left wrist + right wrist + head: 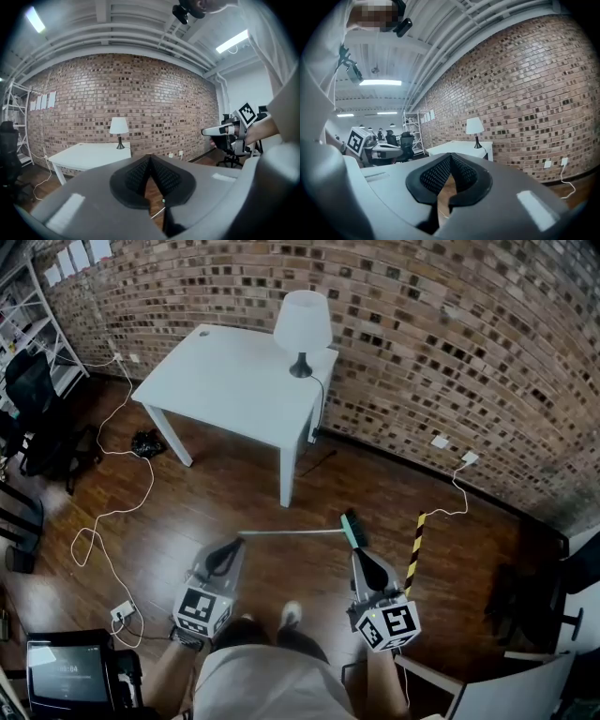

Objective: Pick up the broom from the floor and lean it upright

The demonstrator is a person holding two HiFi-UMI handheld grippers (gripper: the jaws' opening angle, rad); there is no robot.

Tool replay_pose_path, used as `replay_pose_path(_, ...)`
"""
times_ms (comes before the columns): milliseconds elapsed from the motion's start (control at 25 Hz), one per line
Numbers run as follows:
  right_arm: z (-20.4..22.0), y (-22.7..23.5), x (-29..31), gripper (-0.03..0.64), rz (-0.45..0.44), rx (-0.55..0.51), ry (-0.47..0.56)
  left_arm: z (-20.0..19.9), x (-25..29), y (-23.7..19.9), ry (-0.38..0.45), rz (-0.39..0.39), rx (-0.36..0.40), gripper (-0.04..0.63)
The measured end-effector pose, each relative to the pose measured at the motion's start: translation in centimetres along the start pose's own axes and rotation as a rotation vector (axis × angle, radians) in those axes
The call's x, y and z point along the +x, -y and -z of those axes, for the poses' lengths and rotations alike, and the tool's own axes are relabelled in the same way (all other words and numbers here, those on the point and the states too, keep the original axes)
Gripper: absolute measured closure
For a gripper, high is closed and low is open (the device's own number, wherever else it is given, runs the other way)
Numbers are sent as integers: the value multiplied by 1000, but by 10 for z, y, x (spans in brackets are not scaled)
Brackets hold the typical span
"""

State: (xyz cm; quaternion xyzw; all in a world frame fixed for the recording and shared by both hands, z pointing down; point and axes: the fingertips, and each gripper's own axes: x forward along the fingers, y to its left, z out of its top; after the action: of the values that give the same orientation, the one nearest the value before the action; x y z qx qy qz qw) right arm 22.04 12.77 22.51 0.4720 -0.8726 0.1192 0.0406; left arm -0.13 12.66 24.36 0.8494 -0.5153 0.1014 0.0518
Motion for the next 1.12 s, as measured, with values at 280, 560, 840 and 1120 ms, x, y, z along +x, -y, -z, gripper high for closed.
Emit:
replay_pose_path(280,7,16,33,603,39,49,-15,5,36,-22,-24,25,-6,600)
replay_pose_path(560,-2,17,61,603,42,50,11,3,60,-53,-47,15,-12,600)
replay_pose_path(840,15,37,72,603,58,80,-33,20,69,-50,-80,-7,-14,600)
replay_pose_path(1120,38,45,100,603,-37,64,-102,32,72,-56,-96,-66,15,600)
